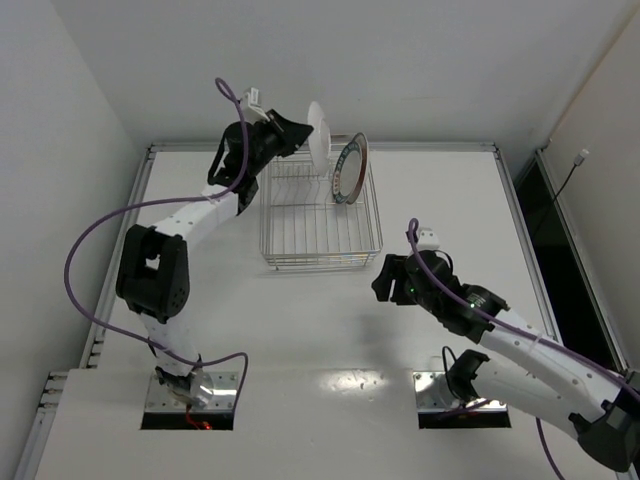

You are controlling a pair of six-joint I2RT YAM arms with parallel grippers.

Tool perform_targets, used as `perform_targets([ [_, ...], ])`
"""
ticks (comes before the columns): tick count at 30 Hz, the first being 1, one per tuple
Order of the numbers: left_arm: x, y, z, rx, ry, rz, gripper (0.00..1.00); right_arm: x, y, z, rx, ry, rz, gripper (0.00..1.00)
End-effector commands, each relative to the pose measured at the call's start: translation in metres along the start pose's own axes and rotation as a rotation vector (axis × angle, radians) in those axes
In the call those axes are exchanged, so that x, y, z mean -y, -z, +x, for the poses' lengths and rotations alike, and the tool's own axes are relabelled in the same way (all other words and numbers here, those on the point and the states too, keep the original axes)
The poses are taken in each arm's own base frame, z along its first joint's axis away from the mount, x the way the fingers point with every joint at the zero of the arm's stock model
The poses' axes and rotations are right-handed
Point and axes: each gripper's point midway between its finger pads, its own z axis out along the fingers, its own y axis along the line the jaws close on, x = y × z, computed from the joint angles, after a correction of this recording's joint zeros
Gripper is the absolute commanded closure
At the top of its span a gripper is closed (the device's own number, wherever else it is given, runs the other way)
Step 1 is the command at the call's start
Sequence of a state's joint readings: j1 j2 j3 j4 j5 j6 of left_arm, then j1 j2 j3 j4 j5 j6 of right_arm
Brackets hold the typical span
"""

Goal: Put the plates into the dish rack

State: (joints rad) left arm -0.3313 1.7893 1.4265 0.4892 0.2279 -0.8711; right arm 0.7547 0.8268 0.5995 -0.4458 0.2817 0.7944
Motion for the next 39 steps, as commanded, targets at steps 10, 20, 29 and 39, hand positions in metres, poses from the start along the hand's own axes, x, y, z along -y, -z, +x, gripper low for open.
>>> perform_targets([
  [10,0.028,0.004,0.006,0.088,0.083,0.141,1.0,0.006,-0.004,-0.009,0.032,-0.072,-0.032,0.44],
  [20,0.001,-0.002,0.035,0.038,0.114,0.102,1.0,0.012,-0.008,-0.006,0.012,-0.089,-0.038,0.44],
  [29,-0.026,-0.013,0.066,-0.043,0.17,0.043,1.0,0.015,-0.009,-0.005,0.006,-0.106,-0.043,0.44],
  [39,-0.054,-0.034,0.086,-0.145,0.124,-0.063,1.0,0.022,-0.012,-0.003,-0.008,-0.125,-0.043,0.42],
])
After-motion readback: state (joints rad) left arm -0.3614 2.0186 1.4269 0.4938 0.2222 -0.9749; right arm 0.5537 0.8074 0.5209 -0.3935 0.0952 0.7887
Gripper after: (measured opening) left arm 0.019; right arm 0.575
